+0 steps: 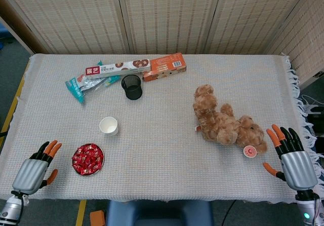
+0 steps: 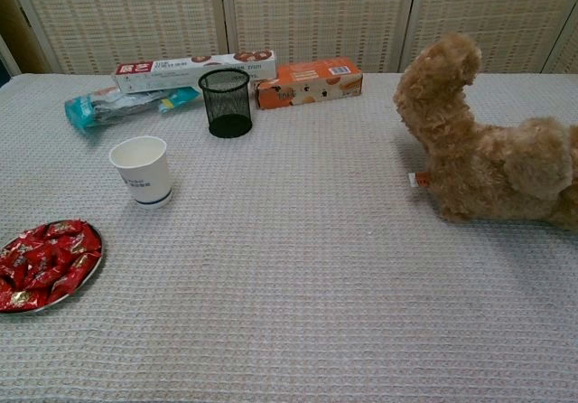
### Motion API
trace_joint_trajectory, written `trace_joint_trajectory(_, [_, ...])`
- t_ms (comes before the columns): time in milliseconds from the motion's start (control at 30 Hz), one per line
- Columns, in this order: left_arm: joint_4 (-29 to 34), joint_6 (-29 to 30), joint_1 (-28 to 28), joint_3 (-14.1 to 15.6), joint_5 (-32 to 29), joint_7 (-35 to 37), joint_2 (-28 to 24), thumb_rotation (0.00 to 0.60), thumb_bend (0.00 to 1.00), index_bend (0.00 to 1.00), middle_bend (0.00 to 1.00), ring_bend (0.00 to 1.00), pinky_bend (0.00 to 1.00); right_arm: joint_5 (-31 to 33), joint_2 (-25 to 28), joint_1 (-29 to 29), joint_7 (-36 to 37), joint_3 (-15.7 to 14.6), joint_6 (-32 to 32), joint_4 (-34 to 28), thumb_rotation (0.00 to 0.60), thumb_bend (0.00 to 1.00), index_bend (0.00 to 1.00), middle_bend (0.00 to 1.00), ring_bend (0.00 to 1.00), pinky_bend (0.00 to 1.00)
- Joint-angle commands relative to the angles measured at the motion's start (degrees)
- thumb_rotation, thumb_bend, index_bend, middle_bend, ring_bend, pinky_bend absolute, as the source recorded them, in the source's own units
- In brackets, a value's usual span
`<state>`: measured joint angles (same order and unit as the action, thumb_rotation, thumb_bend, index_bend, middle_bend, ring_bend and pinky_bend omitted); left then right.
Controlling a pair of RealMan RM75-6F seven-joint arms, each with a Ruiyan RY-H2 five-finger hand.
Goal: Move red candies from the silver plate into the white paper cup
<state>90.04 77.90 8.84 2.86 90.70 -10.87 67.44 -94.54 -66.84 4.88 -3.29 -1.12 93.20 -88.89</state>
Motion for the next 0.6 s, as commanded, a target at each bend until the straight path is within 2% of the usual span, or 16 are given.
trace_joint_trajectory(33, [2.2, -3.3, 1.1, 1.2, -0.3, -6.2, 1.0, 0.600, 0.42, 0.00, 0.00, 0.01, 0.59, -0.5, 0.1, 0.0, 0.0, -0.1, -0.3, -0.2, 0.600, 0.06, 0.00, 0.00, 0.00, 0.00])
trace_joint_trajectory(300, [4.7, -7.9, 3.2, 0.8, -2.5, -16.8, 4.0, 0.600, 0.41, 0.00, 0.00, 0.03, 0.71, -0.8, 0.2, -0.3, -0.1, 0.0, -1.0, -0.3, 0.600, 0.06, 0.00, 0.00, 0.00, 0.00])
trace_joint_trajectory(600, [2.9, -11.8, 6.5, -0.1, -2.8, -18.9, 8.6, 0.600, 0.42, 0.00, 0.00, 0.09, 0.86, -1.0, 0.8, -0.5, 0.4, 0.3, -1.5, -0.5, 0.600, 0.06, 0.00, 0.00, 0.00, 0.00])
